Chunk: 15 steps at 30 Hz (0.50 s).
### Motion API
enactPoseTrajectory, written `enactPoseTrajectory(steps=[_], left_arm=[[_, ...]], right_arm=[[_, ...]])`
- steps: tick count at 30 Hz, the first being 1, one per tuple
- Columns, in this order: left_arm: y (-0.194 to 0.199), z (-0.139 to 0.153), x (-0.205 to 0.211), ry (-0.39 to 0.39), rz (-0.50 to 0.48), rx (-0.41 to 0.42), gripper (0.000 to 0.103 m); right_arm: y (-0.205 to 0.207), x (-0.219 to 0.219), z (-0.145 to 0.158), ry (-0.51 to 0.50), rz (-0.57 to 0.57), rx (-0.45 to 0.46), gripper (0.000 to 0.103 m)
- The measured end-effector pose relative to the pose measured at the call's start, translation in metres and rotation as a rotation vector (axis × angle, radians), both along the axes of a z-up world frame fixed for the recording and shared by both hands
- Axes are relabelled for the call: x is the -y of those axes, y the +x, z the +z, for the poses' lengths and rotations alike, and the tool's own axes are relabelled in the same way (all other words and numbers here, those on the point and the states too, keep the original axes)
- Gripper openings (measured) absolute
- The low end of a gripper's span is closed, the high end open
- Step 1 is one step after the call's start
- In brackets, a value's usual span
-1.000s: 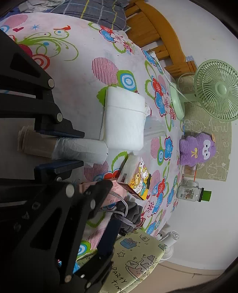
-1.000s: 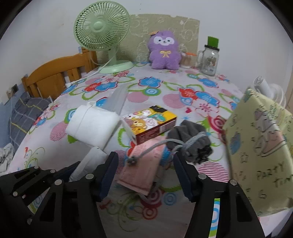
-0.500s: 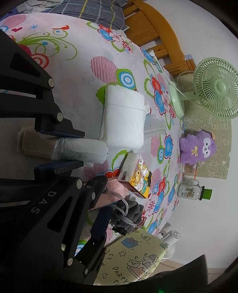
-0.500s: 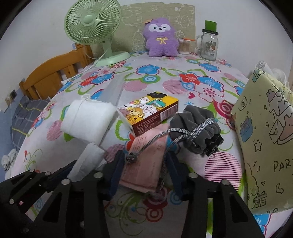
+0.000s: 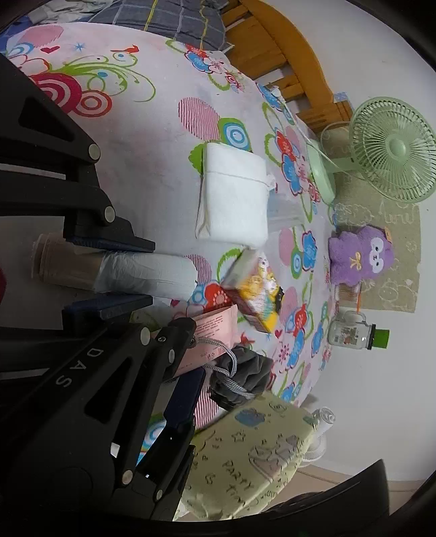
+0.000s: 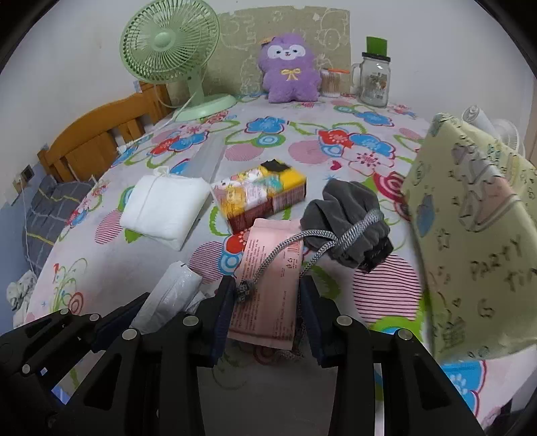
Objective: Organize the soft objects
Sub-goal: 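Grasp and lift the pink paper packet with the right tool while the left tool holds the white bag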
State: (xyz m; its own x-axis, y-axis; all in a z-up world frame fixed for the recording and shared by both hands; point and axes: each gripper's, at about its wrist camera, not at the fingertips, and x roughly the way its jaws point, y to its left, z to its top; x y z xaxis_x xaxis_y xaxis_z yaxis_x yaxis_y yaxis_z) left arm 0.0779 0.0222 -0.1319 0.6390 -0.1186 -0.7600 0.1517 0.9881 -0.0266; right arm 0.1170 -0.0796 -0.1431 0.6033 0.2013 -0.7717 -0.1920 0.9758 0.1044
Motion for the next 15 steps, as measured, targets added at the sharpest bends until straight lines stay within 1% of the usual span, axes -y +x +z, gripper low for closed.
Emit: enactPoseTrajectory(steps=[15], left_arm=[[-0.026, 0.029, 0.01, 0.01, 0.01, 0.068, 0.024]], right_arm=[[-0.035, 0.015, 0.035, 0.031, -0.001, 0.072, 0.042]])
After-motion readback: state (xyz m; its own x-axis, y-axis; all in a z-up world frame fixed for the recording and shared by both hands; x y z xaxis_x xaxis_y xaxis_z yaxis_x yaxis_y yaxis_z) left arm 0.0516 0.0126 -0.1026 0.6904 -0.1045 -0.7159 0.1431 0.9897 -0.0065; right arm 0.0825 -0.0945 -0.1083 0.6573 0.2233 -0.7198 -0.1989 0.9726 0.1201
